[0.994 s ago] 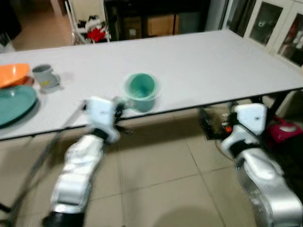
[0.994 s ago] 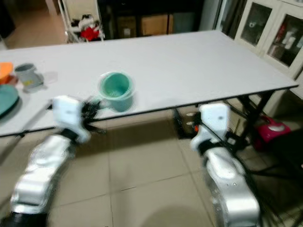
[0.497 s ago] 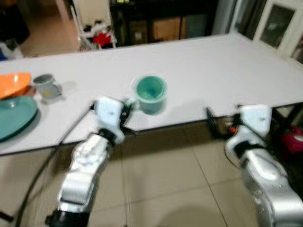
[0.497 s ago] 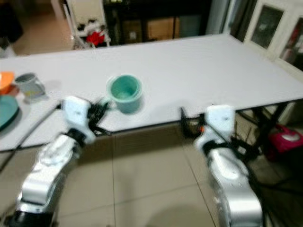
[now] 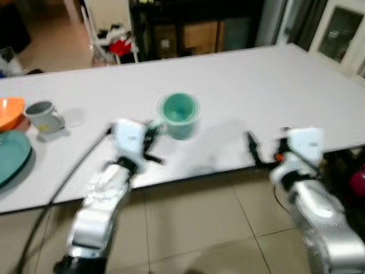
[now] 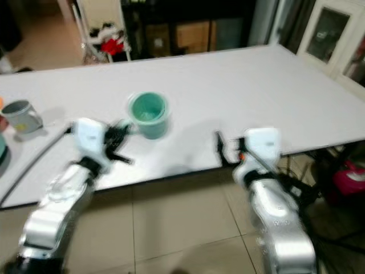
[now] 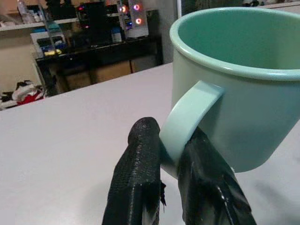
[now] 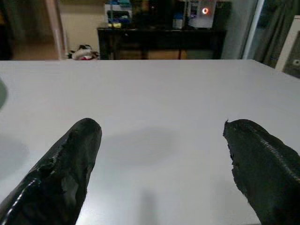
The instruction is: Setting the table
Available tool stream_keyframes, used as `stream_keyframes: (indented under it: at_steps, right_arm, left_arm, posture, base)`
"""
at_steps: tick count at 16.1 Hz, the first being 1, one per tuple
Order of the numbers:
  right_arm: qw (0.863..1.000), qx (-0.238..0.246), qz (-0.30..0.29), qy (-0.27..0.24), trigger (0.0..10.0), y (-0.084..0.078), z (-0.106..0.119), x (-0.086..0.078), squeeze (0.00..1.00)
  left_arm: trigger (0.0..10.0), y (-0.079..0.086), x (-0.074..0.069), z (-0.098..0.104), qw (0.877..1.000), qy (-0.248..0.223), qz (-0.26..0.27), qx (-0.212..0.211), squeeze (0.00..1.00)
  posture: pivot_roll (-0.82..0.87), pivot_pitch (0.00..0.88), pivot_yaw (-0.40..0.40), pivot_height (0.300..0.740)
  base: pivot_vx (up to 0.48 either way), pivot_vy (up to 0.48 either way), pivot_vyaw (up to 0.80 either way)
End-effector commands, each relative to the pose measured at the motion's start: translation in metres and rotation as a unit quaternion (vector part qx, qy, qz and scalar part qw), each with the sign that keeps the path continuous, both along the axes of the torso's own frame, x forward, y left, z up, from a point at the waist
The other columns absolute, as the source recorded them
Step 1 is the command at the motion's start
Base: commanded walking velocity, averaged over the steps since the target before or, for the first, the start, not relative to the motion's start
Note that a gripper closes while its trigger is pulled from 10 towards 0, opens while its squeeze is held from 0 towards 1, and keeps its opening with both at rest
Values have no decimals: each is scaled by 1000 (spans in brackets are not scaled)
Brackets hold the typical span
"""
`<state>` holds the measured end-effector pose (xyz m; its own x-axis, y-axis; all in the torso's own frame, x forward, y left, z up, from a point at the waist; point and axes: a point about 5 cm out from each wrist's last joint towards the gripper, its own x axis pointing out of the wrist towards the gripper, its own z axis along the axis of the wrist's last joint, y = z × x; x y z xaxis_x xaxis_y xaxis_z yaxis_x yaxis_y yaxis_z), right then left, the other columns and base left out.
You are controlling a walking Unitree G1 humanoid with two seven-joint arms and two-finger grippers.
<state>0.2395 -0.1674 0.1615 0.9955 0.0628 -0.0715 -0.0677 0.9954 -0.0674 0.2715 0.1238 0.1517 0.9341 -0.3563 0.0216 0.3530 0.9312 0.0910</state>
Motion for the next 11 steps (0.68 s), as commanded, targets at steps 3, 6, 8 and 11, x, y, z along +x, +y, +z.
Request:
stream_keyframes:
  at_steps: [3,6,8,11]
  right_arm:
    - [1000,5,21,10,10000,8,-2,-1,0]
    - [999,-4,25,22,10000,7,-5,-2,0]
    - [999,-6,30,27,10000,7,-7,-2,0]
    - [999,-9,33,34,10000,8,-10,-4,0]
  left_arm:
    - [10000,13,-1,-2,1000,6,25,3,0]
    - [10000,12,-2,-9,999,19,28,2,0]
    - [10000,13,-3,-11,999,23,30,1,0]
    - [10000,12,-3,-13,999,27,26,1,0]
  posture:
    - [74,0,51,727]
    - [72,0,47,727]
    - [71,0,45,727]
    - [63,0,53,727]
  base:
    - [416,0,0]
    - [415,0,0]
    - [414,0,0]
    - [412,0,0]
